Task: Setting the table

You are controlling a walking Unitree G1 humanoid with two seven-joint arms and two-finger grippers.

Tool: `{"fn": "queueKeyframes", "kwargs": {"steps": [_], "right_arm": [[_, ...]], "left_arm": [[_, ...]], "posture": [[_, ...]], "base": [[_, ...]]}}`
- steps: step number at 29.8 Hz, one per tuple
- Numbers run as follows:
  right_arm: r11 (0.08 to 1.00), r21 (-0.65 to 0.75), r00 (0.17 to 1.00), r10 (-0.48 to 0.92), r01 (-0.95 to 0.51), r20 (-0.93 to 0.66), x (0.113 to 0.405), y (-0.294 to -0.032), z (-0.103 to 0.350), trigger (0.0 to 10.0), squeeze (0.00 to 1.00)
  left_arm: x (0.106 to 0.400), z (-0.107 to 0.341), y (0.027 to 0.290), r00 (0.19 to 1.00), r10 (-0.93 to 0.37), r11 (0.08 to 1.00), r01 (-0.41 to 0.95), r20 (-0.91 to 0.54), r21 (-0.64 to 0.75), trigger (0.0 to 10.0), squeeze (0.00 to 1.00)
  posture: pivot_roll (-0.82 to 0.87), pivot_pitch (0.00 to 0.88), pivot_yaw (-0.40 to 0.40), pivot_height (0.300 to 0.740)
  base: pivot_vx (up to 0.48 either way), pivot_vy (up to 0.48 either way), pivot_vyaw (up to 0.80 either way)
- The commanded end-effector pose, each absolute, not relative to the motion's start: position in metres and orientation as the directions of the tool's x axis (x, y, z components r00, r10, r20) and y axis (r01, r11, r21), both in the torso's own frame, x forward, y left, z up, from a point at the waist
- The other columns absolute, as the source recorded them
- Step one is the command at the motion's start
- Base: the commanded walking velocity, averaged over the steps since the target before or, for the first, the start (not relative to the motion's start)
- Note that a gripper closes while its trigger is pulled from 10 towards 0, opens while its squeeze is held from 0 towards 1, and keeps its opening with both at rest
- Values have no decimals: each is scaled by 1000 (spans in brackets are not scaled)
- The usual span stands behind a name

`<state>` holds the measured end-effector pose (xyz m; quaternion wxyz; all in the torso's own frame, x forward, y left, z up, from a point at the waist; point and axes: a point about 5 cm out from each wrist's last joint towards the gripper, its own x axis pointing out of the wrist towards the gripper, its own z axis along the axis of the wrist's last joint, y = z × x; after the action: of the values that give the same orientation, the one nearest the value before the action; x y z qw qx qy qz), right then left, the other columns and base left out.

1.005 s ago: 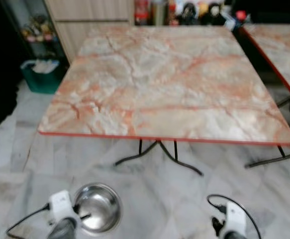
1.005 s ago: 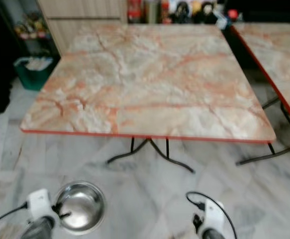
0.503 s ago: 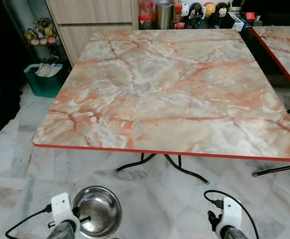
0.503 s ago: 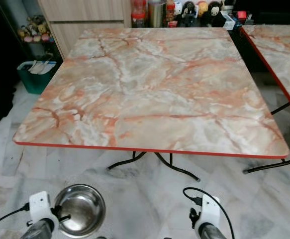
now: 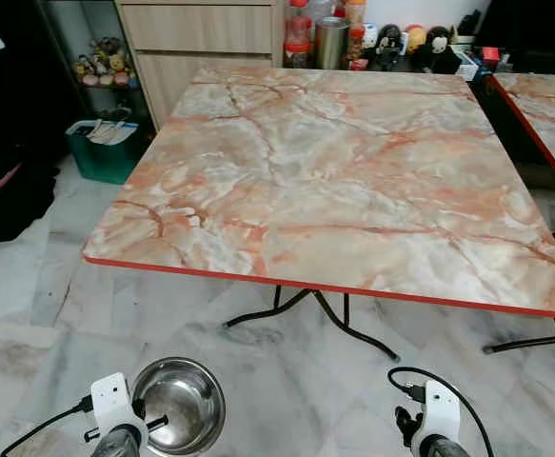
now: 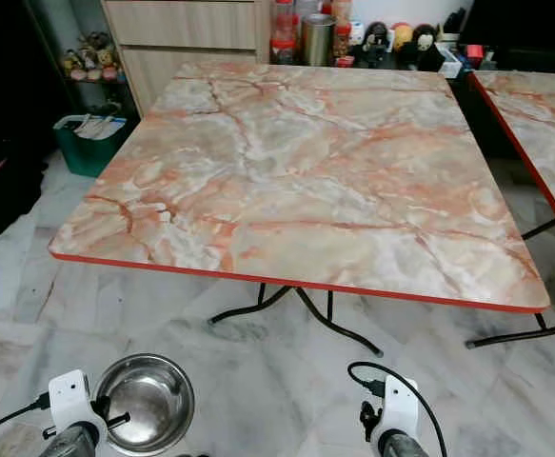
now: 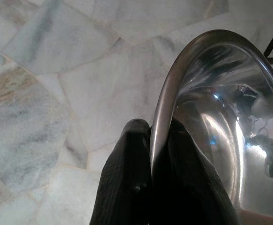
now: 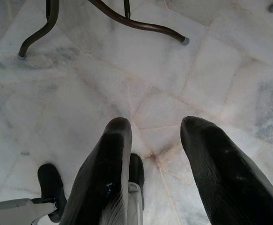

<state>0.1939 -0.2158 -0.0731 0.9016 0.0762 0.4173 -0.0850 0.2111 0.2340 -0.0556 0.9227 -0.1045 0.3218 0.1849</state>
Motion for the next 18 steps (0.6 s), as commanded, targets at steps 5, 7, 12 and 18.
{"fn": "queueKeyframes", "kwargs": {"steps": [5, 7, 12, 18], "right_arm": [[974, 62, 621, -89, 218, -779, 190, -216, -76, 10000, 0], [974, 61, 620, -90, 218, -779, 189, -216, -76, 10000, 0], [974, 62, 619, -88, 216, -781, 188, -215, -77, 10000, 0], [974, 62, 617, -87, 216, -782, 187, -215, -77, 10000, 0]], "left_arm": [[207, -57, 237, 722, 298, 899, -432, -625, -71, 10000, 0], [207, -57, 237, 722, 300, 897, -436, -623, -73, 10000, 0], [219, -47, 244, 748, 316, 898, -435, -584, -70, 10000, 0], [231, -36, 250, 769, 329, 899, -432, -548, -67, 10000, 0]], "posture": [[88, 51, -9, 740], [91, 49, -9, 740], [91, 41, -8, 740], [90, 34, -6, 740]], "base": [[0, 0, 0], [0, 0, 0], [0, 0, 0], [0, 0, 0]]}}
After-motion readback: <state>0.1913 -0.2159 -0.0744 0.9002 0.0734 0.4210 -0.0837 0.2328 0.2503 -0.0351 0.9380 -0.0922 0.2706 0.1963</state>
